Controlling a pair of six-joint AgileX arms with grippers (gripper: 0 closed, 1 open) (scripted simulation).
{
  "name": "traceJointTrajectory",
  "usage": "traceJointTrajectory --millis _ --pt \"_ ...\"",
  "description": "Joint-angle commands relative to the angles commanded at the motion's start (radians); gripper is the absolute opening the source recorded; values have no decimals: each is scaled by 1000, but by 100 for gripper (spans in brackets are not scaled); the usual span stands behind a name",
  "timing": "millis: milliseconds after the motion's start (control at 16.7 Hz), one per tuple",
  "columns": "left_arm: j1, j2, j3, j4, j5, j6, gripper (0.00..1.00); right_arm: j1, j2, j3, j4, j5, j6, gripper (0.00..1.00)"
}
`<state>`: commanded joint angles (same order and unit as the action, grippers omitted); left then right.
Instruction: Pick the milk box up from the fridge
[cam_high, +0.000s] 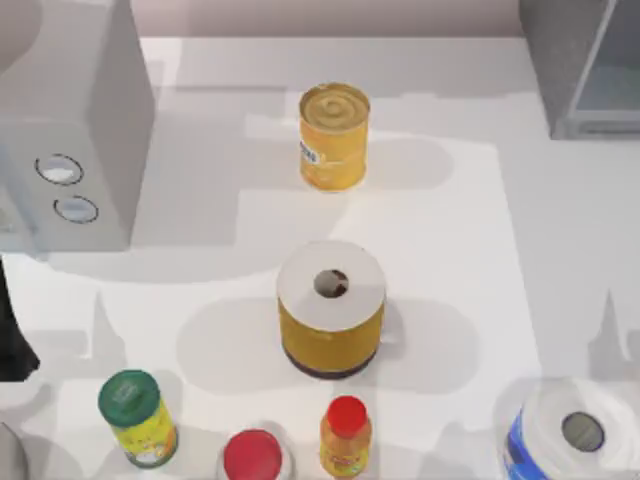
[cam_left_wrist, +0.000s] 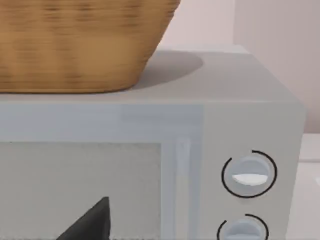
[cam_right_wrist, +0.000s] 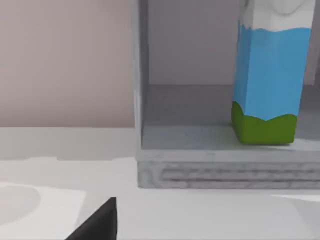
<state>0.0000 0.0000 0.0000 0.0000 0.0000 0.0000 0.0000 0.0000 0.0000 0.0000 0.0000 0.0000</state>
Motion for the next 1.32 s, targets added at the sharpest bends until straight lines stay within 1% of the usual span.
traceJointTrajectory --millis 240,360,480,660,900,1140,1320 --pt "0 0 0 0 0 0 100 2 30 13 31 -13 -4 100" --pt "0 0 0 0 0 0 100 2 100 41 105 -41 -12 100" --pt "0 0 0 0 0 0 100 -1 208 76 220 -80 -20 100" --pt "0 0 0 0 0 0 100 -19 437 124 451 -152 -29 100" --pt "0 0 0 0 0 0 100 -85 840 150 815 -256 -25 100" --pt "0 0 0 0 0 0 100 -203 1272 146 1166 -357 -9 100" --pt "0 0 0 0 0 0 100 -317 1532 148 1384 -424 3 100"
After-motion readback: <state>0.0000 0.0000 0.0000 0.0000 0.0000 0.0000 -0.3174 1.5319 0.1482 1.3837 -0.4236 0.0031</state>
